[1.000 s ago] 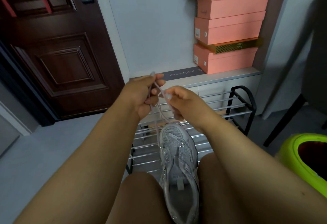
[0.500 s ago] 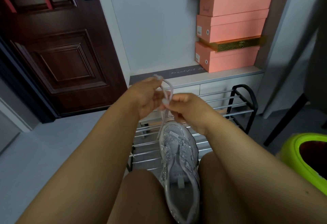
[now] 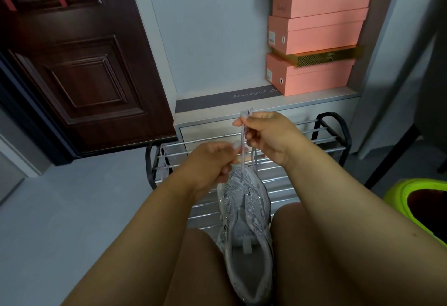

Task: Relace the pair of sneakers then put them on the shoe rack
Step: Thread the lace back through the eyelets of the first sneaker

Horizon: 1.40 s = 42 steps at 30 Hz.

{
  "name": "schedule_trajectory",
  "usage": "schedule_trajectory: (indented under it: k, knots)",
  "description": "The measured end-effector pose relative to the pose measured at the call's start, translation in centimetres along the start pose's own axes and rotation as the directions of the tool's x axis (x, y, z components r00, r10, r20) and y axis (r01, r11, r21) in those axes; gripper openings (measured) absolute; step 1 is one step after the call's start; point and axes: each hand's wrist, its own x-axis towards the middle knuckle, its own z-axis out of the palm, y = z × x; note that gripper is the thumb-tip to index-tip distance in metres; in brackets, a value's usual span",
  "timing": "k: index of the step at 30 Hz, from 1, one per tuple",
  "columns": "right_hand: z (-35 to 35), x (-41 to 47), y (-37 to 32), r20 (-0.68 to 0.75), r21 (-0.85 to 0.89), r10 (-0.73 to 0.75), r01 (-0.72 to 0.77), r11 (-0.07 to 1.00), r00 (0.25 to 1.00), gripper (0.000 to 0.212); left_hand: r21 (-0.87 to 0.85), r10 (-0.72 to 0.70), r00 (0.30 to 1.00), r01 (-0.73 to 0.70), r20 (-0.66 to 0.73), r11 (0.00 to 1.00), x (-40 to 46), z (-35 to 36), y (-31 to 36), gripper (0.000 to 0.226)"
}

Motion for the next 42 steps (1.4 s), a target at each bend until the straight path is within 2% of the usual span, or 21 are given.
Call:
schedule_trajectory:
  k: [3,5,8,12,14,16,21,23,28,30,33,37,42]
  knots:
    - [0.4,0.0,0.5,0.020,-0.022,-0.001,0.001,1.000,1.000,0.023,0.026,-0.028,0.999,0.027,0.044,0.999,-0.1,0.5,-0.2,0.019]
    - [0.4,0.0,0.5,0.017,-0.017,-0.015,0.015,1.000,1.000,0.021,0.010,-0.015,1.000,0.014,0.027,1.000,-0.2,0.4,-0.4,0.017]
    - [-0.4,-0.1,0.9,-0.021,-0.087,-0.066,0.064,0.994,0.998,0.012,-0.112,0.025,0.997,-0.033,-0.067,0.993,-0.2,-0.6,-0.5,0.022]
    - [-2.2,-2.1,3.3,-0.009,-0.208,-0.067,0.063,0.976,0.998,0.009,-0.257,-0.008,0.988,-0.032,-0.155,0.966,-1.0,-1.9,-1.8,0.011]
    - [-3.0,-3.2,4.7,0.005,-0.209,-0.024,0.024,0.978,1.000,0.006,-0.213,-0.029,0.984,-0.009,-0.177,0.977,-1.5,-1.9,-3.1,0.012]
    - [-3.4,-3.9,5.7,0.005,-0.210,-0.008,0.009,0.978,1.000,0.012,-0.118,-0.024,0.978,-0.001,-0.206,0.993,-1.9,-1.6,-4.6,0.014]
    - [-3.4,-4.4,7.3,0.042,-0.278,-0.036,0.047,0.959,0.998,0.012,0.127,0.049,0.975,-0.022,-0.218,0.992,-2.2,-0.1,-5.8,0.028]
    - [-3.3,-4.5,7.7,0.056,-0.311,-0.056,0.071,0.948,0.997,0.011,0.200,0.000,0.973,0.047,-0.229,0.979,-2.0,0.5,-5.6,0.030]
    - [-3.4,-4.6,7.9,0.071,-0.375,-0.080,0.101,0.922,0.994,0.006,0.354,-0.153,0.959,0.233,-0.240,0.906,-1.5,2.1,-4.5,0.014]
    - [-3.4,-4.7,7.9,0.074,-0.404,-0.089,0.111,0.908,0.993,0.005,0.410,-0.171,0.952,0.265,-0.253,0.873,-1.4,2.5,-4.1,0.017]
    - [-3.3,-4.8,7.8,0.052,-0.415,-0.106,0.118,0.902,0.993,0.013,0.483,-0.180,0.963,0.257,-0.201,0.837,-1.4,2.9,-3.6,0.019]
    - [-3.2,-4.9,7.5,0.032,-0.434,-0.153,0.152,0.888,0.988,0.015,0.470,-0.207,0.956,0.283,-0.208,0.836,-1.6,3.6,-4.0,0.032]
    - [-3.6,-4.8,7.9,0.096,-0.568,-0.187,0.208,0.796,0.978,0.017,0.309,-0.263,0.931,0.336,-0.255,0.890,-1.8,3.8,-4.7,0.023]
